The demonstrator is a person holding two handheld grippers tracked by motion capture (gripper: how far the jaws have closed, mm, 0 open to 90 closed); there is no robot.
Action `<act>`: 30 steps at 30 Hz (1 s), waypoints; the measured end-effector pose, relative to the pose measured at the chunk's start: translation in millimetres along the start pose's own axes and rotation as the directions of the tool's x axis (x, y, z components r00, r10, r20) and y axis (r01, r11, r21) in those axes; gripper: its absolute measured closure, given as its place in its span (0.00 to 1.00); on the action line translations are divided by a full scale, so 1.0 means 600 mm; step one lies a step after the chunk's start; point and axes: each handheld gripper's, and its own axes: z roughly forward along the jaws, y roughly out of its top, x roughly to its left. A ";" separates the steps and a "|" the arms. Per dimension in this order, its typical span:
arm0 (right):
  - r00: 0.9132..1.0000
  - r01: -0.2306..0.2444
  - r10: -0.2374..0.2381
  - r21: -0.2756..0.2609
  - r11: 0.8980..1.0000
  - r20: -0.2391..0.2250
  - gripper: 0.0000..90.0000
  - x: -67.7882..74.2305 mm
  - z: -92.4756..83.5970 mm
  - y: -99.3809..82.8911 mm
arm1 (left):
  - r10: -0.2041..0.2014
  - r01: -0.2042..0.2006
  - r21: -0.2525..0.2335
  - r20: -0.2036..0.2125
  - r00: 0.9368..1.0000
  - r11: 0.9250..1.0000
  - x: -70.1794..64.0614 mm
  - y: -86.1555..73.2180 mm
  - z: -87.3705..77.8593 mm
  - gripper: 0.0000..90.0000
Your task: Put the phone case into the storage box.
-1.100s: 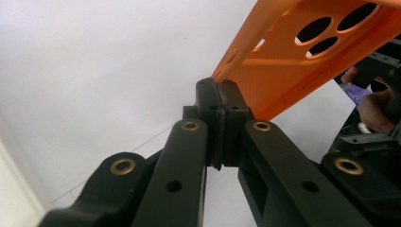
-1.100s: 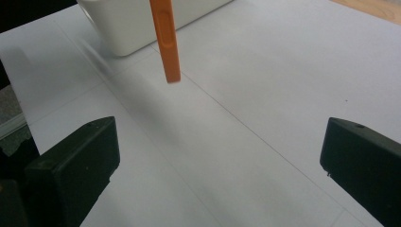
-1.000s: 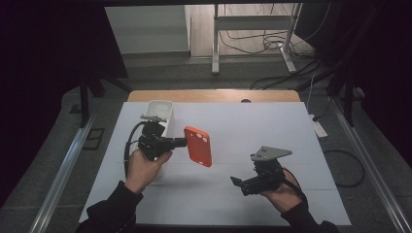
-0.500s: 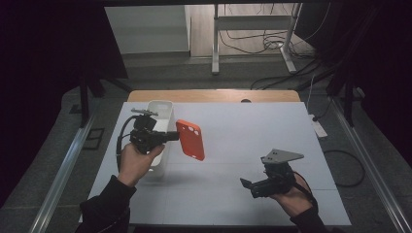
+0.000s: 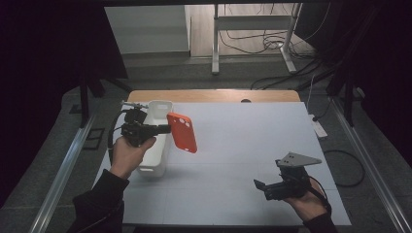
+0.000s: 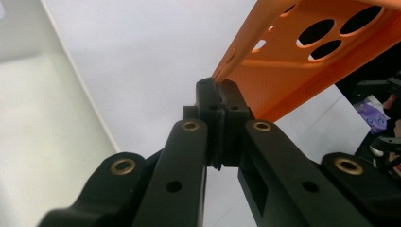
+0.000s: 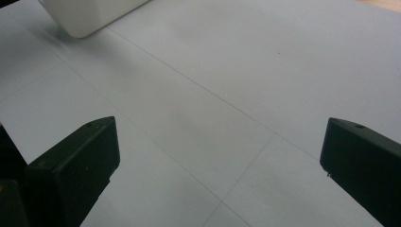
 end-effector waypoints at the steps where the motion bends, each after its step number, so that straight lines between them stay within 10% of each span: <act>1: 1.000 -0.003 0.003 -0.001 1.000 0.001 0.00 -0.001 -0.001 -0.002 | 0.001 -0.001 0.000 -0.001 1.000 1.000 0.002 0.001 -0.001 0.99; 30: 0.988 -0.099 0.097 0.009 0.995 0.123 0.00 -0.046 -0.060 -0.070 | -0.050 0.049 -0.029 -0.063 0.997 0.998 0.064 0.042 -0.036 0.99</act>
